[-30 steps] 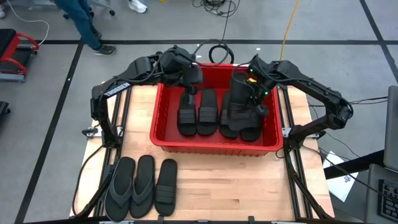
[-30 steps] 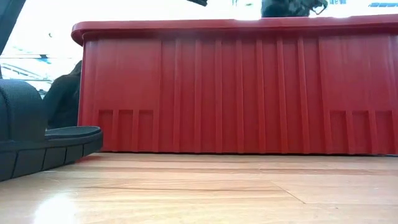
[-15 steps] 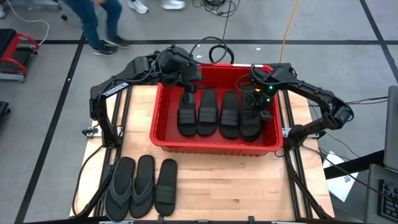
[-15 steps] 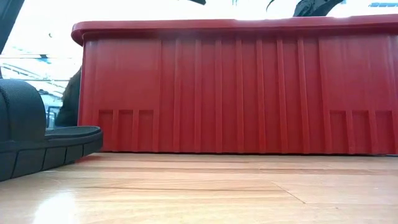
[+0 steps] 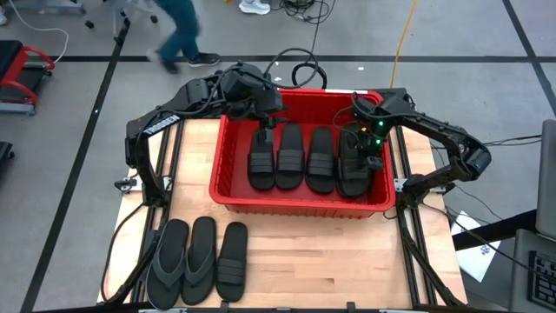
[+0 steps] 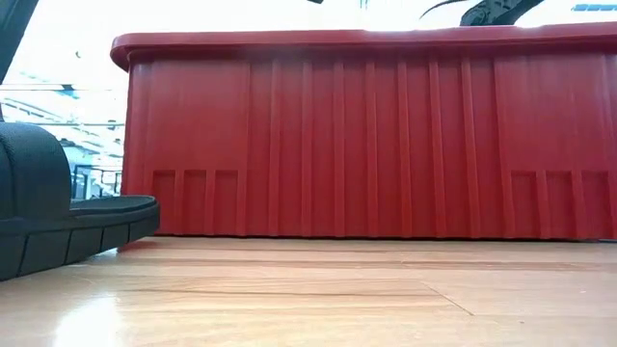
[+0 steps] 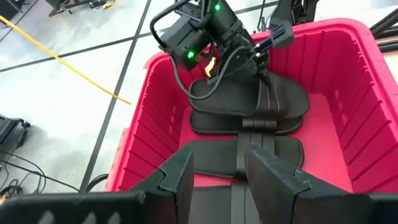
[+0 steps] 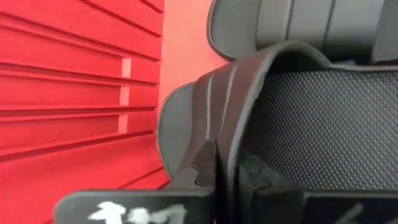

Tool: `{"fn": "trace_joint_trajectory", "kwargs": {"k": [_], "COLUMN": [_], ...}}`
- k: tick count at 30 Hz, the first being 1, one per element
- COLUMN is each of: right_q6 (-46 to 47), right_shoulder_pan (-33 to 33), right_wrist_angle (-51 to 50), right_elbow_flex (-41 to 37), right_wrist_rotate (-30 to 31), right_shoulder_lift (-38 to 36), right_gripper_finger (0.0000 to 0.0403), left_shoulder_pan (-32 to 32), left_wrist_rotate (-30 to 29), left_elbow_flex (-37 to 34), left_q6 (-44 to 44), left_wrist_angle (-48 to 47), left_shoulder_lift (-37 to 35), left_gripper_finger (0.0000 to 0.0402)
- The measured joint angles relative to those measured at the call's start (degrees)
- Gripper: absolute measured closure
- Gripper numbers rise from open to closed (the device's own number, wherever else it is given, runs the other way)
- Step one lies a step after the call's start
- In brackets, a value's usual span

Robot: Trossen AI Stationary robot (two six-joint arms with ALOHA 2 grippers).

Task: Pick and place slides into bin
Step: Put the black slide into the red bin

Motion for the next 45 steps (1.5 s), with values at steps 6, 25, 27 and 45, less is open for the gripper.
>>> {"fn": "trace_joint_trajectory", "kwargs": {"k": [6, 25, 27, 45], "right_q6": [1.75, 5.39, 5.39, 6.79], "right_shoulder_pan": [-0.01, 0.02, 0.02, 0.68], "right_wrist_angle": [2.00, 2.95, 2.41, -0.21], "right_elbow_flex": [-1.62, -1.69, -1.66, 14.48], "right_wrist_rotate": [0.20, 2.04, 2.03, 1.90], "right_shoulder_lift": [-0.07, 0.04, 0.04, -5.57], "right_gripper_finger": [0.0391, 0.0265, 0.0254, 0.0241], "left_shoulder_pan": [0.00, -0.04, 0.00, -0.23], "left_wrist_rotate": [0.02, 0.09, 0.08, -0.50], "left_elbow_flex": [0.00, 0.00, 0.00, -0.11], "left_q6": [0.01, -0.02, 0.25, -4.23], "left_wrist_angle": [0.00, -0.33, -0.33, -5.03], "left_shoulder_lift": [0.00, 0.02, 0.02, -1.86], "left_gripper_finger": [0.0266, 0.0266, 0.0266, 0.0266]}}
